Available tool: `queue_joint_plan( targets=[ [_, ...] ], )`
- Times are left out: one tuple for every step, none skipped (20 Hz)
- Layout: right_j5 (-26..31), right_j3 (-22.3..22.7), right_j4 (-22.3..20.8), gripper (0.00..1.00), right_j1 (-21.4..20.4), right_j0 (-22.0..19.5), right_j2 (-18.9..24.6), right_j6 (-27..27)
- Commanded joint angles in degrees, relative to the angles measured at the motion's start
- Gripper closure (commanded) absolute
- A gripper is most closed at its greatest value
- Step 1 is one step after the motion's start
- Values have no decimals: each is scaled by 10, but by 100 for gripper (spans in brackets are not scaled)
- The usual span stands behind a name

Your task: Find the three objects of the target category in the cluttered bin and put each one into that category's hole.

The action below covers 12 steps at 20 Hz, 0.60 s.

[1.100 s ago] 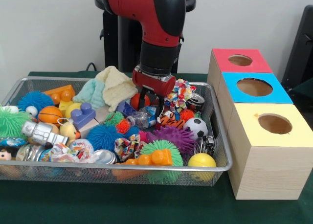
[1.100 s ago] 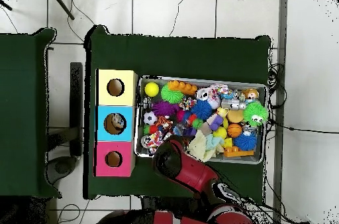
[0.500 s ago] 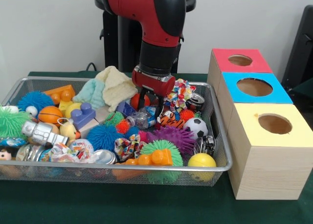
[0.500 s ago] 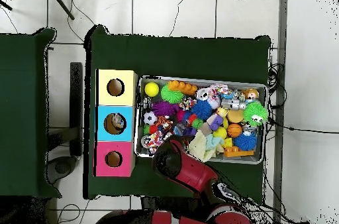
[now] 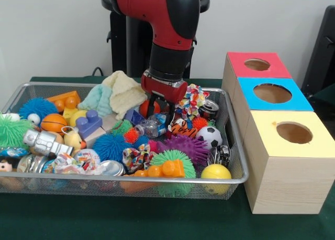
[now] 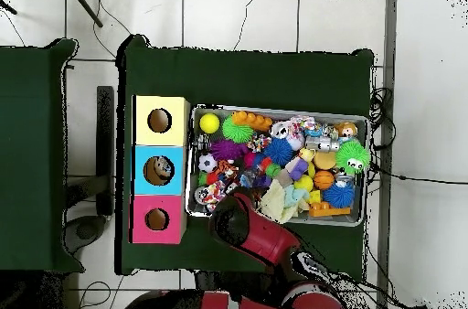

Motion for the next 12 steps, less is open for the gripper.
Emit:
queue_joint_plan(
  targets=[
    [77, -43, 9, 100, 5, -2, 9, 65],
    [89, -38, 7, 100, -10, 0, 8, 63],
    [113, -33, 8, 100, -32, 5, 3, 59],
    [136, -28, 8, 100, -55, 12, -2, 55],
    [154, -25, 6, 100, -75, 21, -9, 51],
    [169, -23, 1, 100, -91, 20, -8, 47],
    [183, -18, -4, 100, -106, 20, -4, 47],
    [194, -18, -8, 100, -119, 22, -5, 45],
    [207, -18, -10, 100, -133, 26, -6, 45],
    [219, -19, -12, 100, -146, 29, -6, 45],
    [231, -21, -14, 100, -158, 31, -7, 44],
    [242, -25, -17, 100, -169, 38, -12, 44]
  ],
)
